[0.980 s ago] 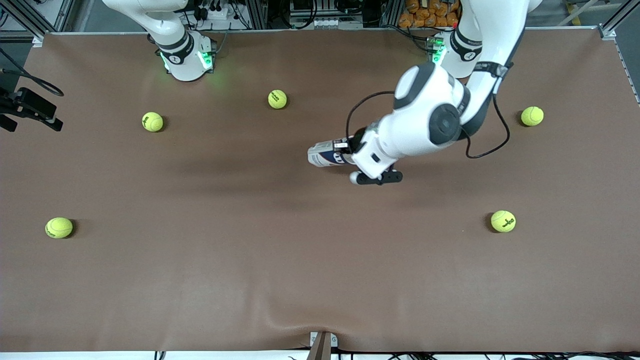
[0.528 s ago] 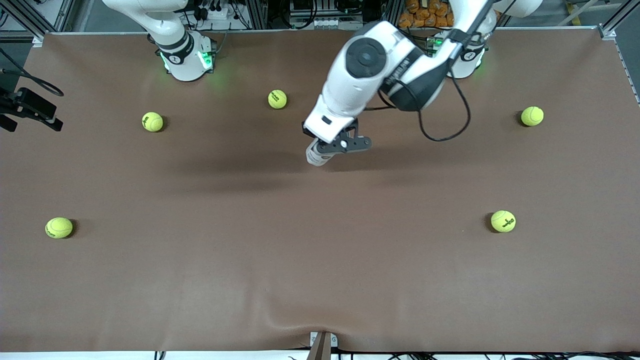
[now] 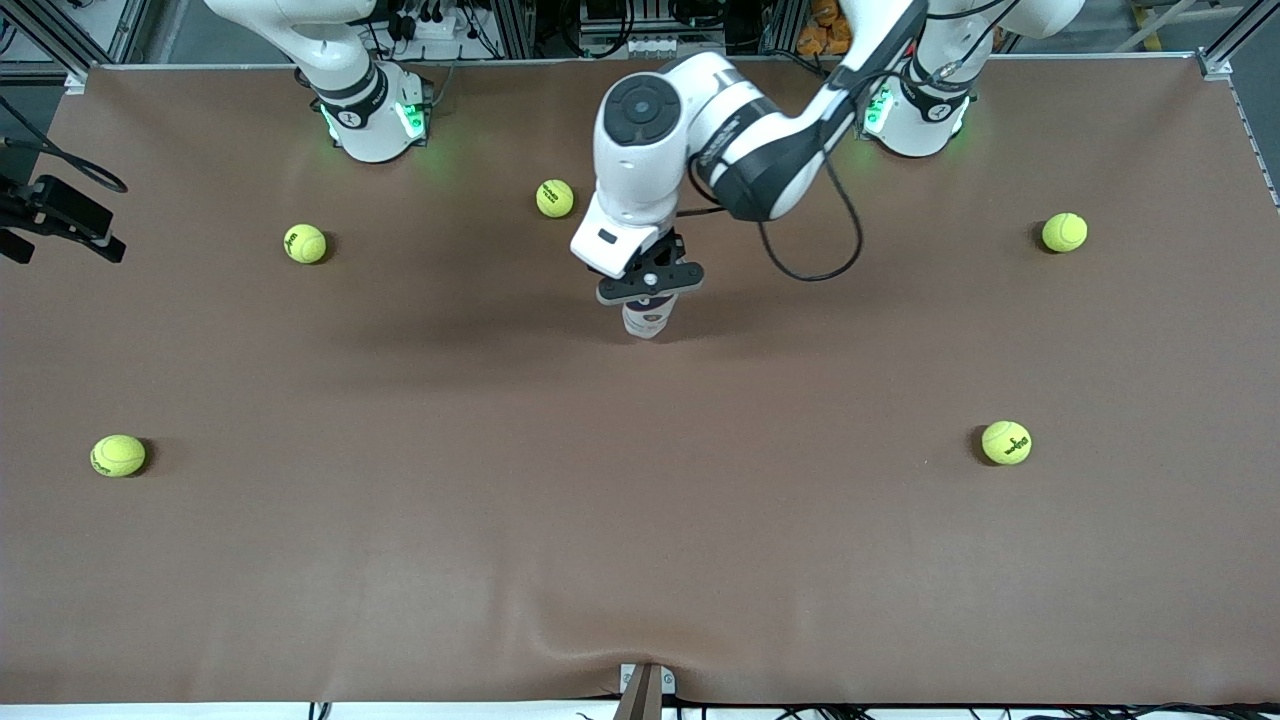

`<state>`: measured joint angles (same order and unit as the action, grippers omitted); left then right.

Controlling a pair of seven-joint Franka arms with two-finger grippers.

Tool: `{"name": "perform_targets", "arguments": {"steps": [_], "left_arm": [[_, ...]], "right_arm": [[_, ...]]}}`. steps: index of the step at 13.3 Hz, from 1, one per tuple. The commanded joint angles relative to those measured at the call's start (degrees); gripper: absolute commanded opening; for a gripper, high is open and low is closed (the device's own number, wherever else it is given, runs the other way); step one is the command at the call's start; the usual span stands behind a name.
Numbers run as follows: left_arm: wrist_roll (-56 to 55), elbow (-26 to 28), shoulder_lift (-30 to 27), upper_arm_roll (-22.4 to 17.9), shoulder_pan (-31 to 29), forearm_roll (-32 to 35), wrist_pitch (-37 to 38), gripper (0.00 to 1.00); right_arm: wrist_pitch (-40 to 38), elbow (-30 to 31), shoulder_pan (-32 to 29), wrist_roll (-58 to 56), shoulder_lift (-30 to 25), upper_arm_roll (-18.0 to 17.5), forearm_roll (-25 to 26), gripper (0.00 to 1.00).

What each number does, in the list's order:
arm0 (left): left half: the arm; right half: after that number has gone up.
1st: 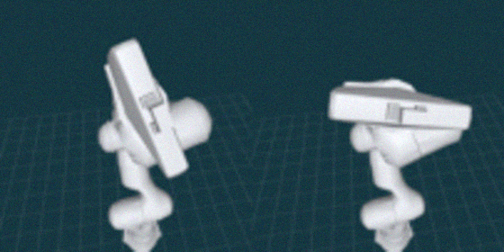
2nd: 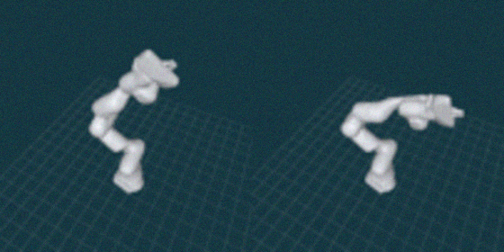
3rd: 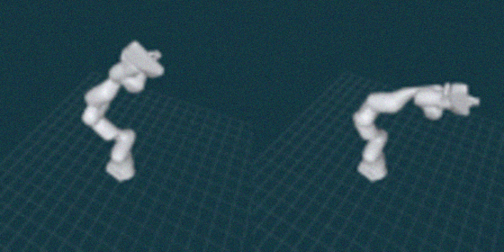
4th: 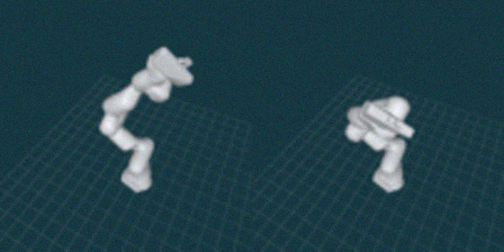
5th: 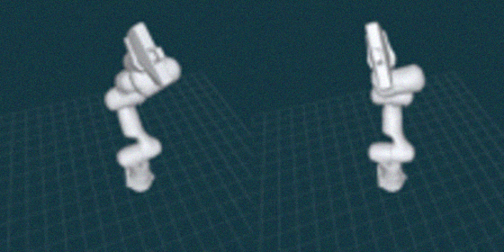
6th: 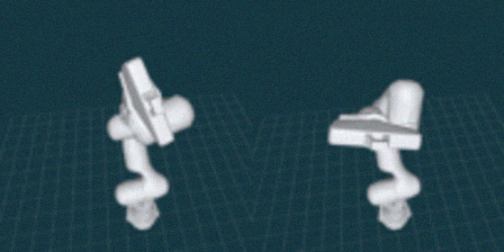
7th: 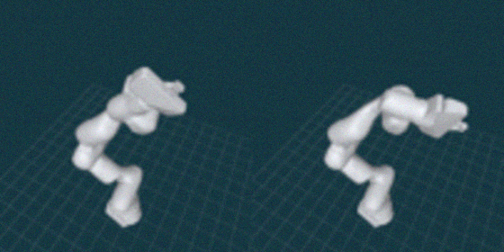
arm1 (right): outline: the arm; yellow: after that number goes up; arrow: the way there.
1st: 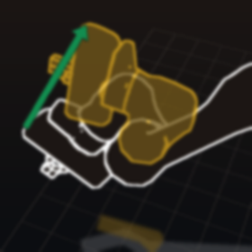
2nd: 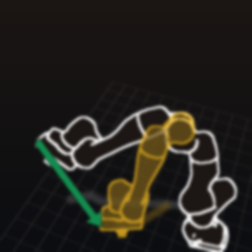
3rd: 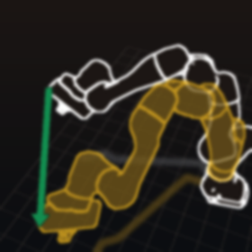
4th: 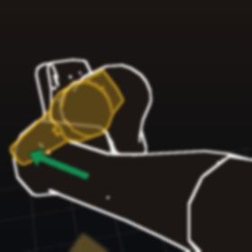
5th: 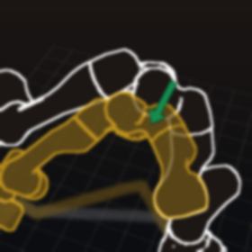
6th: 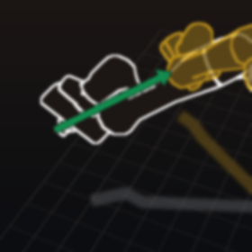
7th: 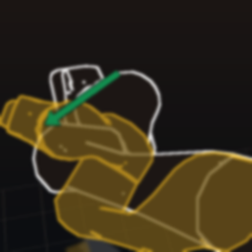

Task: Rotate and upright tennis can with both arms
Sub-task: 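Lower the upright can onto the table and open the left gripper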

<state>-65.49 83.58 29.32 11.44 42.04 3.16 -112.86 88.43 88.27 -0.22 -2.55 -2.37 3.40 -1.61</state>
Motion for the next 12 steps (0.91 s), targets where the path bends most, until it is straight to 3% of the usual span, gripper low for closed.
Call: {"name": "perform_targets", "arguments": {"steps": [1, 10, 12], "left_arm": [[-3.42, -4.74, 2.93, -1.33, 2.78, 2.38, 2.38, 0.00], [-5.88, -4.74, 4.95, -1.34, 3.67, 4.75, 2.38, 0.00], [-5.97, -4.74, 5.22, -1.34, 3.67, 4.75, 2.30, 0.09]], "right_arm": [[0.51, 1.56, -0.48, 0.61, -1.49, -0.14, -1.21, 1.00], [0.51, 1.56, -0.39, 0.61, -1.49, -0.14, -1.21, 1.00], [0.51, 1.56, -0.39, 0.61, -1.49, -0.14, -1.21, 1.00]]}}
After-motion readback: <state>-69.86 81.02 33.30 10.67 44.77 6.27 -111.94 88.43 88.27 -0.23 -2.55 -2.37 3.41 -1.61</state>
